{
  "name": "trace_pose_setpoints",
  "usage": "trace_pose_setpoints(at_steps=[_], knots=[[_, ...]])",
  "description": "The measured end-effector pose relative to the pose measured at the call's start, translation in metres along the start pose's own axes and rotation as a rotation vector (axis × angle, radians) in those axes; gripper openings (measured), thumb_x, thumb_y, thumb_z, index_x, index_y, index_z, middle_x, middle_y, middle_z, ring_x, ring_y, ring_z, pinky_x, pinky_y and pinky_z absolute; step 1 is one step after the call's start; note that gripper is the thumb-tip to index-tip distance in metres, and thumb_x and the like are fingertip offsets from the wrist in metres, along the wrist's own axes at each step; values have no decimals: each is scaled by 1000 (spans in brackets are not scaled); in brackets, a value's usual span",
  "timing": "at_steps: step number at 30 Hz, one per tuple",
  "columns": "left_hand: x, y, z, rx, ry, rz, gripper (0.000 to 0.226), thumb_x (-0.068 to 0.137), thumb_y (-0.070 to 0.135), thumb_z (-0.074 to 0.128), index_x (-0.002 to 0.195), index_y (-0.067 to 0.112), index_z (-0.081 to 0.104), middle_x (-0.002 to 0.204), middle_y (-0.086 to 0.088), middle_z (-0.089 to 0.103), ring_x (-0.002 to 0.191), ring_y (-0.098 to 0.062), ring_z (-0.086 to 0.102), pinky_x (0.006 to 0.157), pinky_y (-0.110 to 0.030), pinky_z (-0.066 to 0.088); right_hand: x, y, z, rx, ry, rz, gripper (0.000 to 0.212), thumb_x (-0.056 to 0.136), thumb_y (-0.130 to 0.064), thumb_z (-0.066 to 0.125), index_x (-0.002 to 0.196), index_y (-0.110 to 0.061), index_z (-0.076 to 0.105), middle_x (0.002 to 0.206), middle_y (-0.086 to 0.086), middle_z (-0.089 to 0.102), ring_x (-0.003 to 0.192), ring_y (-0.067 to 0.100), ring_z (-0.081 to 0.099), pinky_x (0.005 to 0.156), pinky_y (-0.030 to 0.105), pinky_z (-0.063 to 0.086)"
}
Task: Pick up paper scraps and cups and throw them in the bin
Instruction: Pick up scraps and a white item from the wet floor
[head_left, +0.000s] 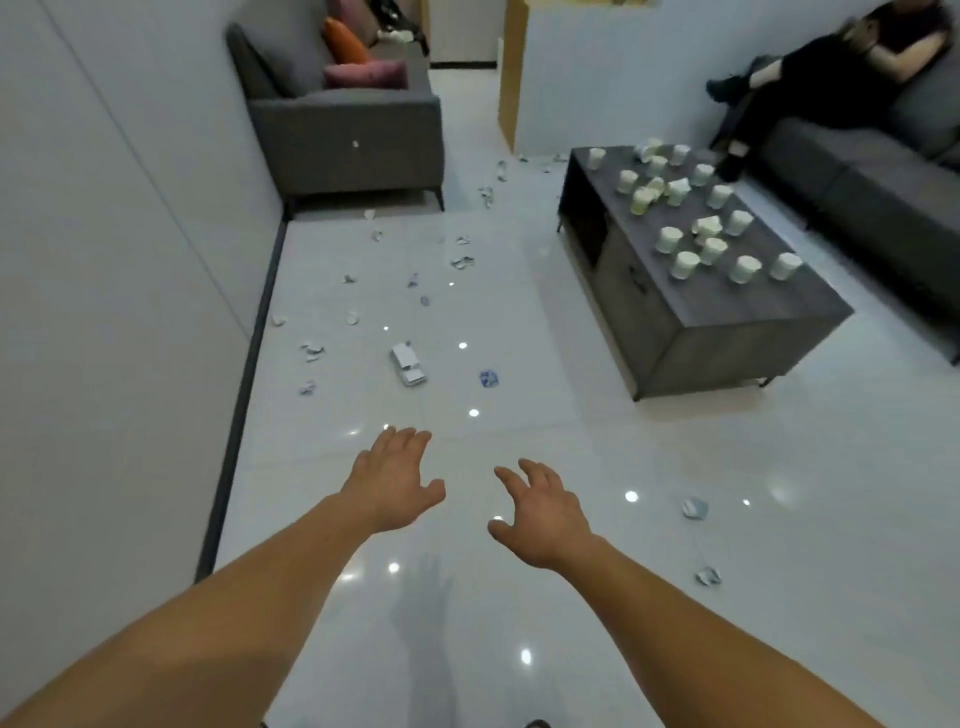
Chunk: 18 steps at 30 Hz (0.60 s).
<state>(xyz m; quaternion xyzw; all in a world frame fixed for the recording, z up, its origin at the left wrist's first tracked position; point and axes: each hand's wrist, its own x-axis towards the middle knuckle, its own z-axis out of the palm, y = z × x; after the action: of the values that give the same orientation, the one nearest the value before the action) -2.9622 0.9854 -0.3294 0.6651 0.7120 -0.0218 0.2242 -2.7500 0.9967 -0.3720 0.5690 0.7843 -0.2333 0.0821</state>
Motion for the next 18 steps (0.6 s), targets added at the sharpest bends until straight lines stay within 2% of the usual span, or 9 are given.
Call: trace_pose_setpoints(at_steps=[7,14,18], knots=[[69,192,0,113,-23,306,75,89,51,50,151,18,20,158,-4,20,147,-23,11,116,-44,21,-48,166,-65,96,140,286,77,91,-53,51,154,-33,11,164,2,2,150,25,-1,115,52,21],[124,333,7,233,-9,557,75,88,54,50,150,20,22,157,-4,23,144,-24,18,113,-46,26,-80,277,-108,151,225,514,76,91,-53,51,153,-34,13,163,2,5,149,27,2,114,53,24],[165,404,13,237,-34,669,77,87,54,50,150,20,22,158,-4,21,146,-25,15,115,-48,24,-84,334,-132,153,244,618,76,91,-53,52,153,-34,13,163,3,5,149,27,3,114,54,24]])
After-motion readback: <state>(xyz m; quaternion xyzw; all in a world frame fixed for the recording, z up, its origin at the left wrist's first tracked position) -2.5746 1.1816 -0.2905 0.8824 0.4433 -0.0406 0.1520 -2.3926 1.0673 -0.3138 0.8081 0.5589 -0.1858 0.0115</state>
